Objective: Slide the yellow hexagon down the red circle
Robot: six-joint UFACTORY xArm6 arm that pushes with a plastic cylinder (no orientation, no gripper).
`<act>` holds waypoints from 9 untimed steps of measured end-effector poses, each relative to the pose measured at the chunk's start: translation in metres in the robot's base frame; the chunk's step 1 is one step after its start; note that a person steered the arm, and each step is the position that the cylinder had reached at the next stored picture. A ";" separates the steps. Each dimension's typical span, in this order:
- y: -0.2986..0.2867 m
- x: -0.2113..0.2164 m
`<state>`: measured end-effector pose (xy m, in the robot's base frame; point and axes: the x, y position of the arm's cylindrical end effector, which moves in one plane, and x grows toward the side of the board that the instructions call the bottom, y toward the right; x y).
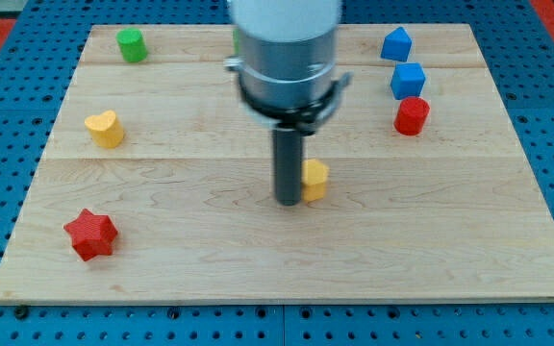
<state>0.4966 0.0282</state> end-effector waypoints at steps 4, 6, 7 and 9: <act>0.043 -0.048; 0.099 -0.035; 0.094 0.005; -0.066 0.093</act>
